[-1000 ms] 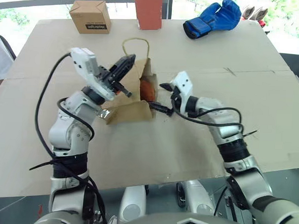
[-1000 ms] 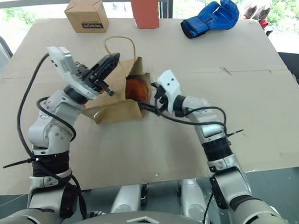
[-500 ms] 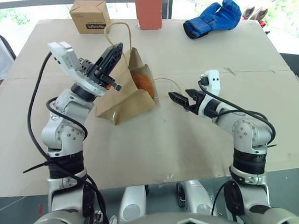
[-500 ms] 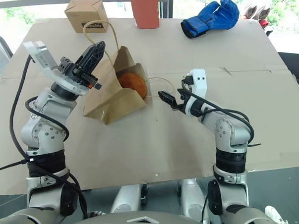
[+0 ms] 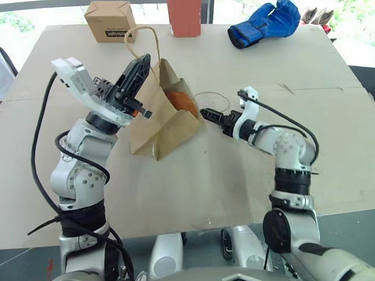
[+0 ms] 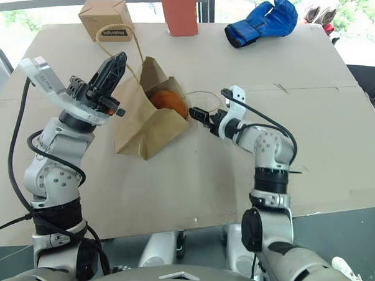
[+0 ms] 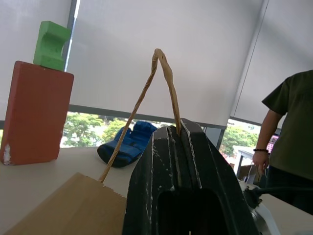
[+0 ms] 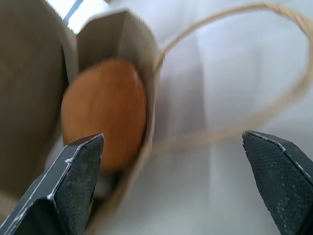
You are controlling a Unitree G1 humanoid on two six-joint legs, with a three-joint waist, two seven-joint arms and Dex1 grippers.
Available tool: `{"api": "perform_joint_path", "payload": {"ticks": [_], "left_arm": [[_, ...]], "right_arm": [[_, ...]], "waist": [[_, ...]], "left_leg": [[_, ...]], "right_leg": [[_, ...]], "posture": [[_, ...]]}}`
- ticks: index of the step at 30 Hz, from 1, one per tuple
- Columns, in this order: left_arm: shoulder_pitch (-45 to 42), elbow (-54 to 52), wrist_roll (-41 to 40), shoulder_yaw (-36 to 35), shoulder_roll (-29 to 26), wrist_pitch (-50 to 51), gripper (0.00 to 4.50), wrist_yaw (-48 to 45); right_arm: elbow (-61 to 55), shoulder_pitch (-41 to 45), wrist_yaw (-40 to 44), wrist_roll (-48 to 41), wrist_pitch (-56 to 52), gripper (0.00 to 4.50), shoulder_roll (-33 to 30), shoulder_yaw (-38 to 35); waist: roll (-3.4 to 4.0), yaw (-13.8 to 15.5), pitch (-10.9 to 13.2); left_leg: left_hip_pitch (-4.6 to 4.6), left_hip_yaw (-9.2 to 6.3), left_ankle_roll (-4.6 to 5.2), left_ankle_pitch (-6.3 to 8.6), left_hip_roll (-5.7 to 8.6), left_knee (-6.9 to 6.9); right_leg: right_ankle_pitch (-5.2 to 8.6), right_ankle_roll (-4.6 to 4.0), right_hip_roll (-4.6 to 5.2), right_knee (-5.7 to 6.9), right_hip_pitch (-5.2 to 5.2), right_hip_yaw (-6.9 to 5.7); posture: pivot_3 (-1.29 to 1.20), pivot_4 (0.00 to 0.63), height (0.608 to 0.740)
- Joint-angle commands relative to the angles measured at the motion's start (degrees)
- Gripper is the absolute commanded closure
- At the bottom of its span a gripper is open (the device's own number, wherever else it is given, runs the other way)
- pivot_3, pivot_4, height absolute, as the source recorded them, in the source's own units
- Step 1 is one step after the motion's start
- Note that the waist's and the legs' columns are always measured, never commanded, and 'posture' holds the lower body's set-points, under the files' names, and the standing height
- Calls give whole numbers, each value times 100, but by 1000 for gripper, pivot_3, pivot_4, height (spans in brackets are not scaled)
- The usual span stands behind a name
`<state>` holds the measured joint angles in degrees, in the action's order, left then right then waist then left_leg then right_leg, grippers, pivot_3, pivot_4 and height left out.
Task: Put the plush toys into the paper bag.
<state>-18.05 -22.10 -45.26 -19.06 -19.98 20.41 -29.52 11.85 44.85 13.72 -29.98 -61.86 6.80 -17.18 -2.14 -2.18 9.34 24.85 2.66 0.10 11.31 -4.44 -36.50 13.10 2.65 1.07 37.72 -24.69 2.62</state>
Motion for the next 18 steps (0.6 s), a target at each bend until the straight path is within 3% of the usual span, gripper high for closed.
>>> {"api": "perform_joint_path", "payload": {"ticks": [1,9,18], "left_arm": [[46,-372,-125,-23,3,-113,4500,88],[164,-626,-230,-21,101,-115,4500,275],[612,-1366,-602,-207,70,161,4500,1139]], "right_arm": [[414,328,296,-198,390,599,-72,-9],[581,412,1153,-193,1420,4419,-227,441],[-569,973,2195,-289,1461,4470,-928,1270]], "waist": [[0,-3,0],[1,-15,1],[2,-19,2]], "left_leg": [[2,1,0,0,0,0],[2,2,0,0,0,1],[1,1,0,0,-1,3]], "right_leg": [[0,0,0,-3,0,0],[0,0,0,-3,0,1],[0,0,0,-4,-1,1]], "posture": [[0,150,740],[0,150,740],[0,150,740]]}}
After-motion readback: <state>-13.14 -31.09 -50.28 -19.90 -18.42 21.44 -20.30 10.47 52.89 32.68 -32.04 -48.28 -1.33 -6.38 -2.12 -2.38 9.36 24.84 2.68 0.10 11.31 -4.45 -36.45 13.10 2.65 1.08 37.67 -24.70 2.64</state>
